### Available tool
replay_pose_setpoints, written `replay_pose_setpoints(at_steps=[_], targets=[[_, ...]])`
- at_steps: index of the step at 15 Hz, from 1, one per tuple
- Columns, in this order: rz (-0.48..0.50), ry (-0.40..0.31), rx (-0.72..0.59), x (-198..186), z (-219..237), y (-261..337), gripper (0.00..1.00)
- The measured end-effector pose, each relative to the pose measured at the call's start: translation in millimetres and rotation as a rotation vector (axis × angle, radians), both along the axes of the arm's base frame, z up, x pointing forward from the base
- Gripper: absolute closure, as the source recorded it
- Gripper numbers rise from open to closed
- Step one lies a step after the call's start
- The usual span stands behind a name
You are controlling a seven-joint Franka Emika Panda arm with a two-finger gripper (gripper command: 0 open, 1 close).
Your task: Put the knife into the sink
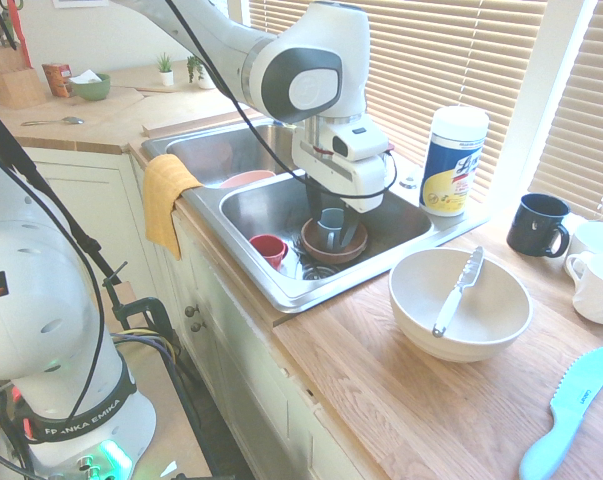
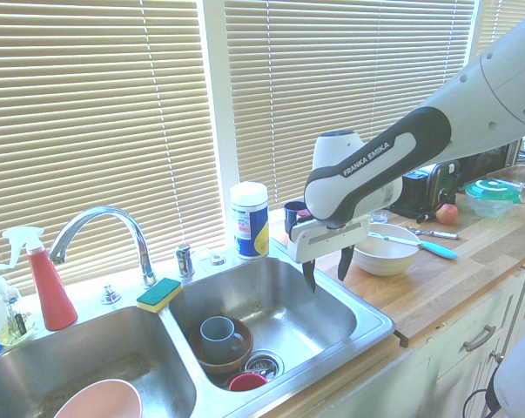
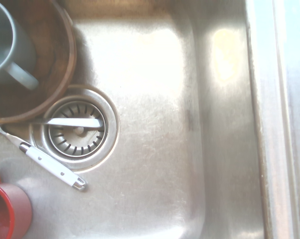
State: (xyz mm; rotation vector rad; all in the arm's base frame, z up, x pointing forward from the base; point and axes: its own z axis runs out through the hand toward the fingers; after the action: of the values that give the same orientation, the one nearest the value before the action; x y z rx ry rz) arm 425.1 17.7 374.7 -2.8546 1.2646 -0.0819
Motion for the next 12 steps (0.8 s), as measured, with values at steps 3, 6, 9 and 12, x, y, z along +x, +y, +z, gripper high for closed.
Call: replay_pose_setpoints(at_steps=[3,6,9,12], targets=[[0.002,-0.007,-0.002,3,5,0,0.0],[0.054,-0.023,-0.034,18,43,-11,0.0],[0.197,0.008,-0.045,24,97,-59,0.0],[0.311,0.079,-0.057,21,125,-125,0.0]])
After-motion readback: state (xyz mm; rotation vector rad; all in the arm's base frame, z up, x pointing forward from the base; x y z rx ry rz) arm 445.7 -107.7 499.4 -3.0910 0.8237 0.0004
